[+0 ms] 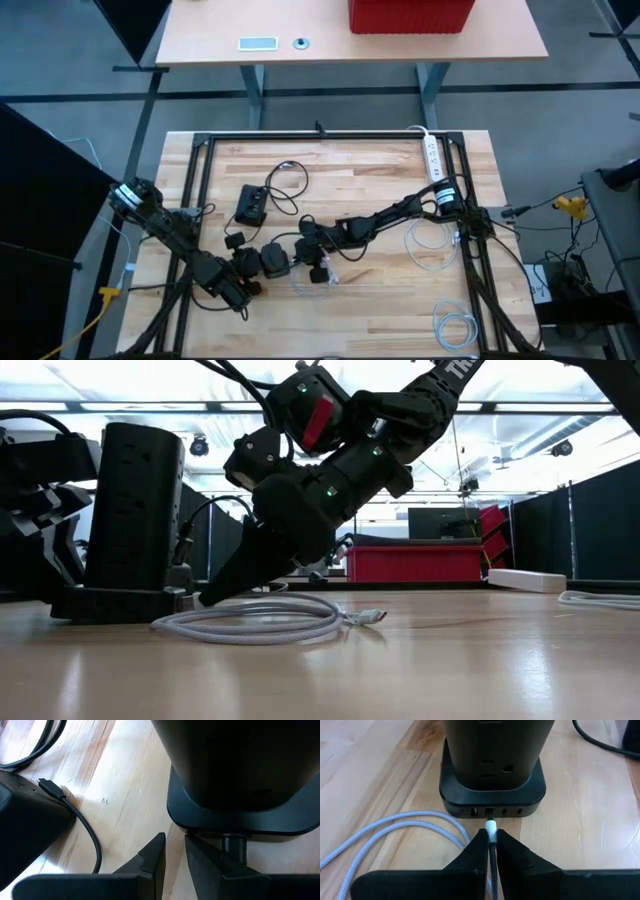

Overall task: Insert USB
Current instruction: Insert bottom left white charger cable into the bottom black outlet extension

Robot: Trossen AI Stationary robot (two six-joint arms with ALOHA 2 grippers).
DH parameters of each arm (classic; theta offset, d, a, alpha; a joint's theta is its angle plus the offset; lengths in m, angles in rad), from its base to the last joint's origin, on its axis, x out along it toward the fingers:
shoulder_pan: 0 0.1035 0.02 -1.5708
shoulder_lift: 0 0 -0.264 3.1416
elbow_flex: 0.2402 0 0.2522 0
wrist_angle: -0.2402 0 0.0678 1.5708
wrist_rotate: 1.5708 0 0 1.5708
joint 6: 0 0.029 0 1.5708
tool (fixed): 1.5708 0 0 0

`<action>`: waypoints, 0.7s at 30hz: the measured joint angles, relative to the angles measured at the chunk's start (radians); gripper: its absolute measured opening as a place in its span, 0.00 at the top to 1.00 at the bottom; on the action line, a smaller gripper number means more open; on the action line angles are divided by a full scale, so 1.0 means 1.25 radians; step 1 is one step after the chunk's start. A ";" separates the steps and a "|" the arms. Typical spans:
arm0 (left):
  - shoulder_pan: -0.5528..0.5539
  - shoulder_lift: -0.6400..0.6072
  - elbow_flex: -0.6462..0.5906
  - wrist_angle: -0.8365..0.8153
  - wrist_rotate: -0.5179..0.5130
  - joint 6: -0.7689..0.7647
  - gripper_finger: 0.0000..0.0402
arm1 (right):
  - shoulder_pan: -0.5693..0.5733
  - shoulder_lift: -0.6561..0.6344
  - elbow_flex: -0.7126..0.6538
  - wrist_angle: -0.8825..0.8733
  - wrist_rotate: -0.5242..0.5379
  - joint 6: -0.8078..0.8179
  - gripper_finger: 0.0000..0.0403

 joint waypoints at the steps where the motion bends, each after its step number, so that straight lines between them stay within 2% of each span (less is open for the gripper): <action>1: 0.000 0.000 0.000 0.000 0.000 0.000 0.84 | 0.000 0.000 0.000 0.000 0.001 -0.001 0.97; 21: 0.000 0.000 -0.005 0.010 -0.001 0.000 0.84 | 0.000 -0.008 -0.002 -0.004 0.002 -0.003 0.97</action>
